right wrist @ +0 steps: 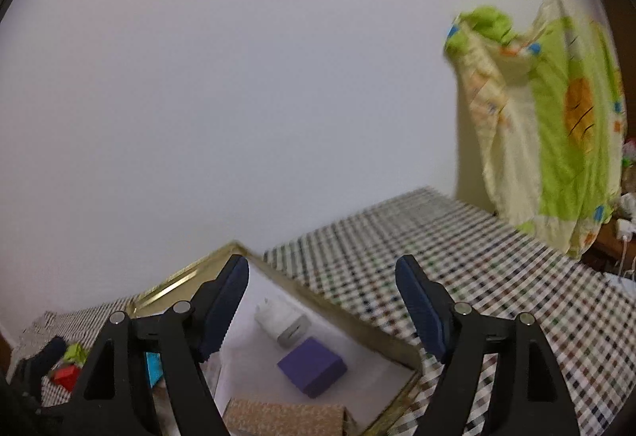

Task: Organize rigid objects
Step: 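Carry both into the gold tray and open both tools to release them, then move both tools back toward the red brick and brown comb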

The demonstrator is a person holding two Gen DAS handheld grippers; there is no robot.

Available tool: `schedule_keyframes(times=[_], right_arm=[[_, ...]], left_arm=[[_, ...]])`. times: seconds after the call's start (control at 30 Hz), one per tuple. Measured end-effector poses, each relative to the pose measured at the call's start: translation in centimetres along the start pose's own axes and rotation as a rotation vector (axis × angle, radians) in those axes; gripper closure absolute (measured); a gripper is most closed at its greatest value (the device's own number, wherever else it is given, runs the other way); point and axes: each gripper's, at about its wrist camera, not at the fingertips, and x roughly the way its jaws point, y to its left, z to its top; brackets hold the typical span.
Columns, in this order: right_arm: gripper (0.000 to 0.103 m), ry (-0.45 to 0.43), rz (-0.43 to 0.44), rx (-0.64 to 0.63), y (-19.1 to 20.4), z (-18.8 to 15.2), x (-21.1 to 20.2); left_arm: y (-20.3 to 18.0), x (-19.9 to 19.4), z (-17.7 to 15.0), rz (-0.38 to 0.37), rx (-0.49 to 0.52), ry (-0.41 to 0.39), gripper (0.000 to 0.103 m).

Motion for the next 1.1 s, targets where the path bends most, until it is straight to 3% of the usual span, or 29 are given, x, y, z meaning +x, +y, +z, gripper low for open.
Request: schedule_keyframes(times=[0.03, 0.27, 0.63, 0.9, 1.1], right_arm=[[0.015, -0.019, -0.01, -0.002, 0.0, 0.0, -0.3], [0.013, -0.153, -0.085, -0.027, 0.6, -0.3, -2.3], [0.012, -0.204, -0.132, -0.076, 2.4, -1.3, -3.6], [0.012, -0.181, -0.1, -0.066, 3.4, -2.3, -5.4], [0.012, -0.202, -0.124, -0.086, 4.0, -2.6, -6.7]], left_arm=[[0.5, 0.0, 0.0, 0.007, -0.013, -0.002, 0.001], [2.7, -0.2, -0.2, 0.017, -0.08, -0.011, 0.001], [4.4, -0.8, -0.7, 0.013, -0.125, 0.005, 0.001], [6.1, -1.6, -1.0, 0.062, -0.095, -0.011, 0.001], [8.5, -2.5, -1.5, 0.081, -0.098, -0.031, 0.001]])
